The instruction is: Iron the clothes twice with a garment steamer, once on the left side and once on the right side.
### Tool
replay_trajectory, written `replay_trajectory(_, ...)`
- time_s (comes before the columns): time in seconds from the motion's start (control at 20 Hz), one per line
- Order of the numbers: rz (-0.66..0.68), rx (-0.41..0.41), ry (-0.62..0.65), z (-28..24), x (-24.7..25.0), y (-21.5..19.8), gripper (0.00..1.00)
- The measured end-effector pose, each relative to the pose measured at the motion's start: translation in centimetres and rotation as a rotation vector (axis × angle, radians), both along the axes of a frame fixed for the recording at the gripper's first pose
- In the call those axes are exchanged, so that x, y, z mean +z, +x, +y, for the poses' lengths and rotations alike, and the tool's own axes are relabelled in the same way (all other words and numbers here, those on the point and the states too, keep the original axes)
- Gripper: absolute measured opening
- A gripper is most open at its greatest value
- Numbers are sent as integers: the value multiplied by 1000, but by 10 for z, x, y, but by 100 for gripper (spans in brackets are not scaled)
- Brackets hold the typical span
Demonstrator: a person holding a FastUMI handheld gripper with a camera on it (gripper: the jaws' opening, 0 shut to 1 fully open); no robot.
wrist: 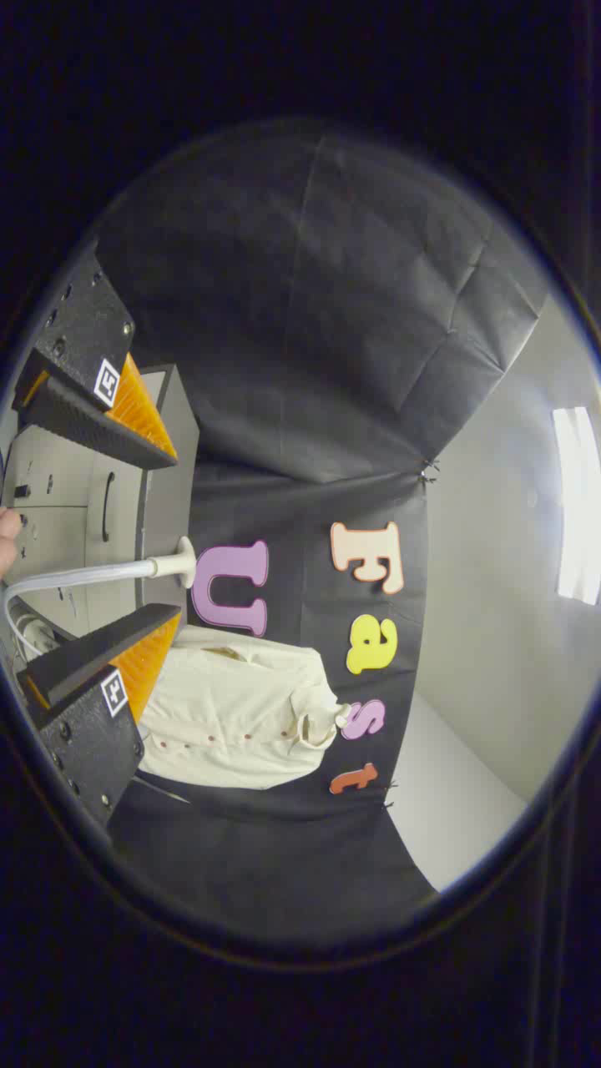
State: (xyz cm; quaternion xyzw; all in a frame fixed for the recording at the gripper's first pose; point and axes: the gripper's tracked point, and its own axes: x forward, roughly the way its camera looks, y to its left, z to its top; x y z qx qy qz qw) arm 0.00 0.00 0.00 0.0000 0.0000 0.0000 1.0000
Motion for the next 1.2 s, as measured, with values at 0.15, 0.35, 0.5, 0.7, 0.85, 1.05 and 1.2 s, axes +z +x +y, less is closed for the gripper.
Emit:
replay_trajectory(0.15, 23, 11, -13, 5, -10, 4, 98)
replay_trajectory(0.35, 25, 17, -15, 10, -14, 6, 98)
replay_trajectory(0.5, 39, 24, -21, 14, -19, 9, 98)
replay_trajectory(0.7, 38, 25, -25, 15, -19, 11, 98)
replay_trajectory(0.85, 48, 19, -34, 12, -23, 14, 98)
replay_trajectory(1.05, 52, 8, -41, 8, -27, 26, 98)
replay_trajectory(1.2, 62, 2, -50, 4, -33, 40, 98)
